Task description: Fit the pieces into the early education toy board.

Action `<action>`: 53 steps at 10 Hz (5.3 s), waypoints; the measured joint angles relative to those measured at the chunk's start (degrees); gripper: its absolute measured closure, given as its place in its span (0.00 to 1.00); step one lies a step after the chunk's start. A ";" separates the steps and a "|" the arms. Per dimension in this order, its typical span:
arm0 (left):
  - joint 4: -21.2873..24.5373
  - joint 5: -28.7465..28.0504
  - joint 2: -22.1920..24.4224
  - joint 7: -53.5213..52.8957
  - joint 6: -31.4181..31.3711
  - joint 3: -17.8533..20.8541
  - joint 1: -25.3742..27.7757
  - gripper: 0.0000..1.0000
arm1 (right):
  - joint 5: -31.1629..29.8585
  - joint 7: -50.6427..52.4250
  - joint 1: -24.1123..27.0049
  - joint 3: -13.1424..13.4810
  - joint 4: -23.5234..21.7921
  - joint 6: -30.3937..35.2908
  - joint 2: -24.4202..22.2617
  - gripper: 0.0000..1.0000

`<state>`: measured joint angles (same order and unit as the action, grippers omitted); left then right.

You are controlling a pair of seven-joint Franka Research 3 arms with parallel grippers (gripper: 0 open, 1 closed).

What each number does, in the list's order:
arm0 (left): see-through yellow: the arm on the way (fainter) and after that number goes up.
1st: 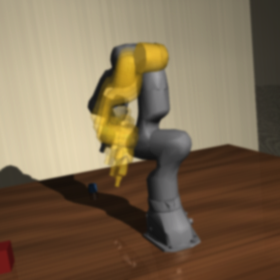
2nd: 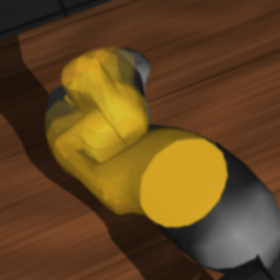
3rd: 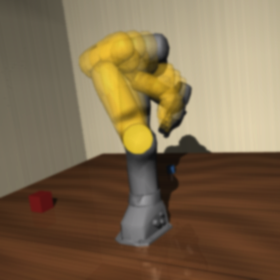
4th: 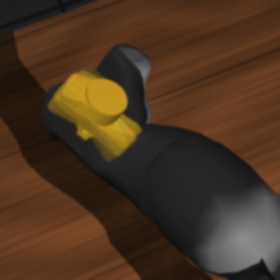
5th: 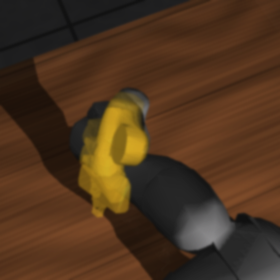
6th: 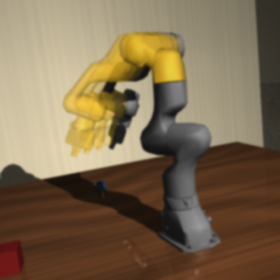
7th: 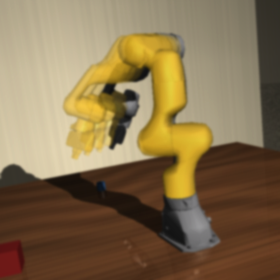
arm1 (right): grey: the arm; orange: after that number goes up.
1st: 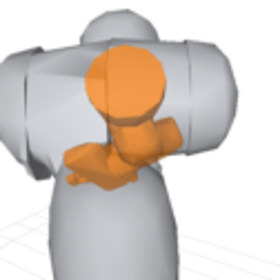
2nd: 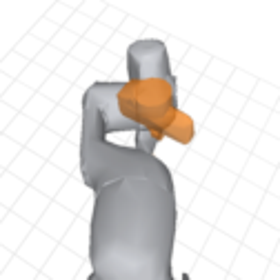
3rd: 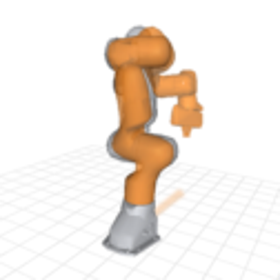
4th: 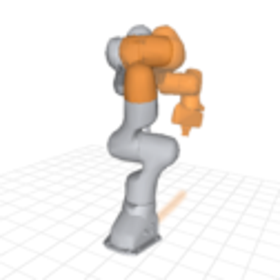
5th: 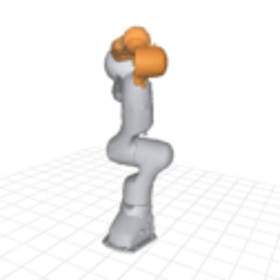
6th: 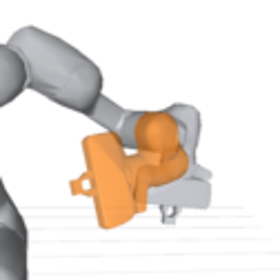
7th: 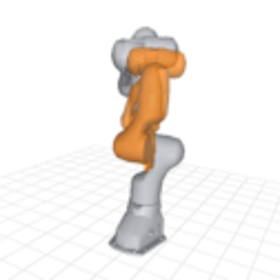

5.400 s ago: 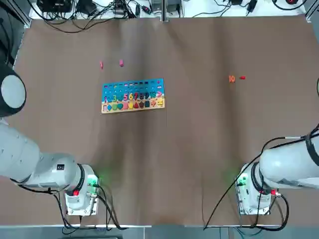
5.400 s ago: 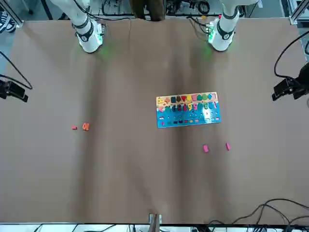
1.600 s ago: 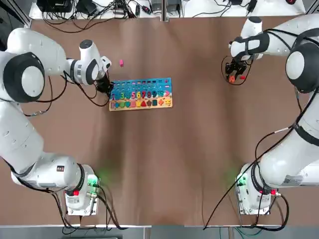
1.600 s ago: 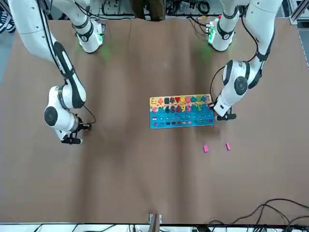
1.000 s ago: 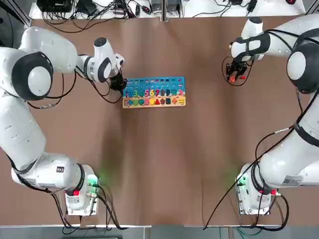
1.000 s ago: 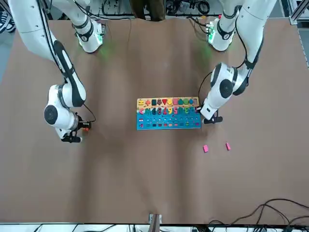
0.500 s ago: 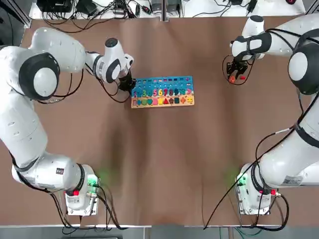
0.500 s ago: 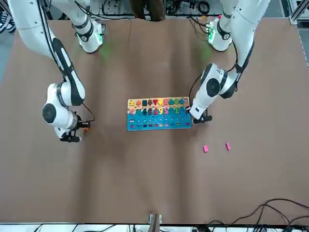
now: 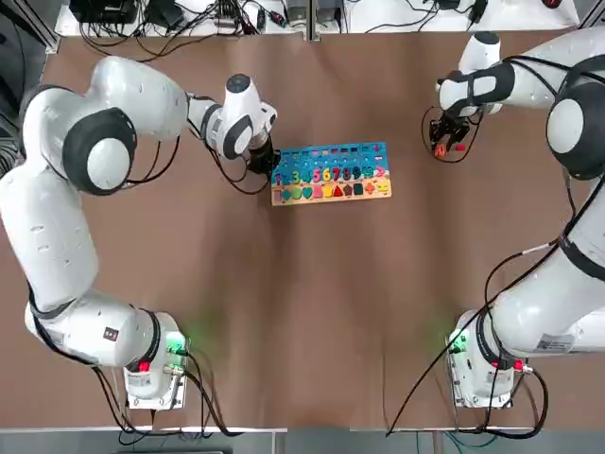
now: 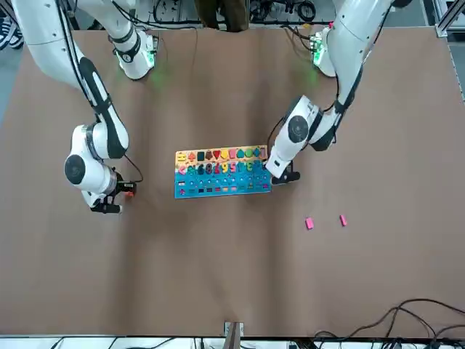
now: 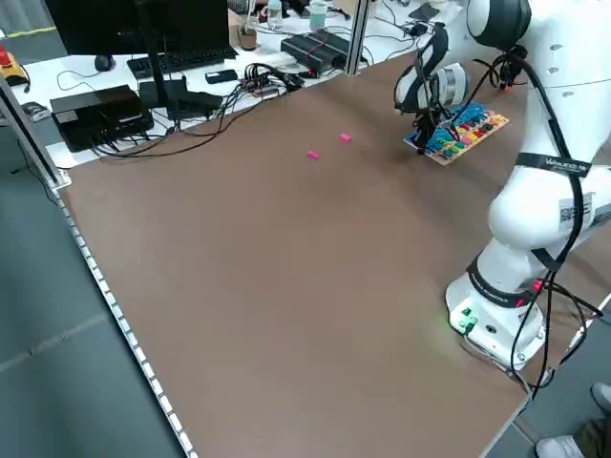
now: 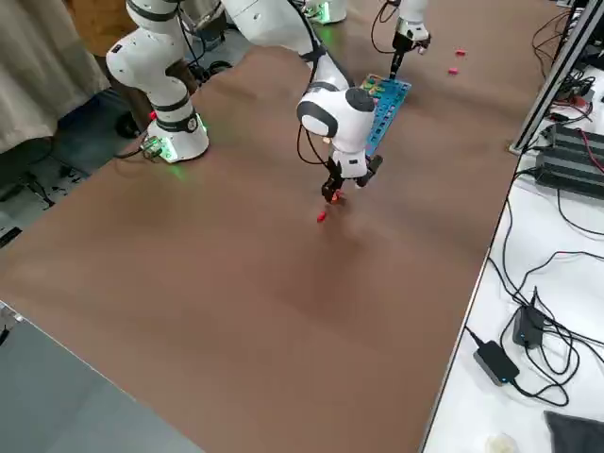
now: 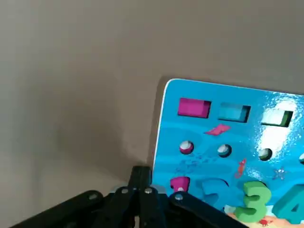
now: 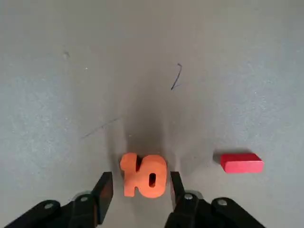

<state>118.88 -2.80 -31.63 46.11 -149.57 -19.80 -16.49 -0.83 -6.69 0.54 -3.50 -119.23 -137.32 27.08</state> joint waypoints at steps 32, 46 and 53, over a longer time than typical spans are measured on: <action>-28.32 -6.70 -10.17 -13.91 24.48 4.56 12.95 0.23 | 0.00 -0.05 -0.01 0.12 -1.90 -2.69 0.06 0.51; -30.87 -6.81 -14.86 -14.67 20.83 5.46 12.95 0.37 | 0.00 -0.05 -0.01 0.10 -1.83 -2.69 -0.03 0.50; -31.27 -6.82 -14.89 -14.73 20.83 5.46 12.73 0.52 | 0.00 -0.05 -0.02 0.07 -1.73 -3.11 -0.44 0.50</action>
<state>87.61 -9.62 -46.52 31.37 -128.75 -14.33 -3.76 -0.83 -6.74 0.52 -3.43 -120.96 -140.43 26.64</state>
